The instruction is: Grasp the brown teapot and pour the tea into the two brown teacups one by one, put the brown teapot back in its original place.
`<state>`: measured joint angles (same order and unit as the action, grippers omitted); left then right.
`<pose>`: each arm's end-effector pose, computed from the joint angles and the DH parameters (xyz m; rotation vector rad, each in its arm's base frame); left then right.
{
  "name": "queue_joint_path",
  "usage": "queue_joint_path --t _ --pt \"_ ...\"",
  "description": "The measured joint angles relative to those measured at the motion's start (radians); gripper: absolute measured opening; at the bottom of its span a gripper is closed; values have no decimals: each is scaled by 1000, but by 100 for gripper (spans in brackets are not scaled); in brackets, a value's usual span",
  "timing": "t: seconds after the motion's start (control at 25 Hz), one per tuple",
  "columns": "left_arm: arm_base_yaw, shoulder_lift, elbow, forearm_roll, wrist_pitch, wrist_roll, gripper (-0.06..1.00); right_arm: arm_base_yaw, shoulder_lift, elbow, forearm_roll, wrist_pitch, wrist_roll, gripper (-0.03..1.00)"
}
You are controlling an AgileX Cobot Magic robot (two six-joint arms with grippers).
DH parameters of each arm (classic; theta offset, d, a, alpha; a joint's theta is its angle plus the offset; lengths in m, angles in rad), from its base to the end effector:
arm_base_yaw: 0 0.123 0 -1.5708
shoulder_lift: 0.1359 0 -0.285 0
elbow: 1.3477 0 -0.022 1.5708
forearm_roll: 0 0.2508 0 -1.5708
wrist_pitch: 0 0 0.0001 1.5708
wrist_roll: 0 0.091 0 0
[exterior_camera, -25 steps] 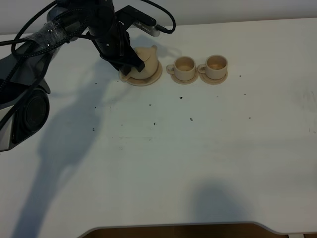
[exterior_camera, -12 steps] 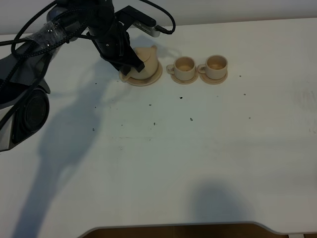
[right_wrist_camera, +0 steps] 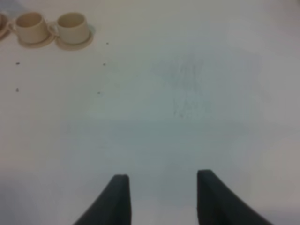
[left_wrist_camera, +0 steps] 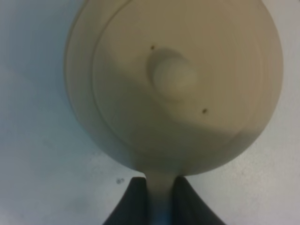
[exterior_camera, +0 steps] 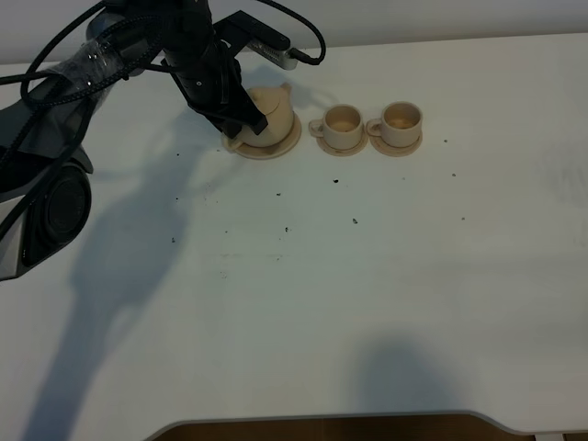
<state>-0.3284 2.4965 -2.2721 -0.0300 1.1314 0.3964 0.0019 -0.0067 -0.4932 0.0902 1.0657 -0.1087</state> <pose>0.4983 -0.1724 0.1626 0.9948 2.6584 -0.0266 -0.0055 0.0072 0.2752 -0.1175 2.0429 0.0414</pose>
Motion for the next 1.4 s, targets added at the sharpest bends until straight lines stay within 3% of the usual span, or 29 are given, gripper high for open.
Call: queue_joint_path --t 0.56,1.04,1.4 --pt "0 -30 0 -14 -17 5 11 0 0 0 0 0 -1 36" --pt "0 -84 0 -21 -15 108 11 0 0 0 0 0 -1 36" --pt "-7 -110 0 -187 -16 249 11 0 0 0 0 0 -1 36"
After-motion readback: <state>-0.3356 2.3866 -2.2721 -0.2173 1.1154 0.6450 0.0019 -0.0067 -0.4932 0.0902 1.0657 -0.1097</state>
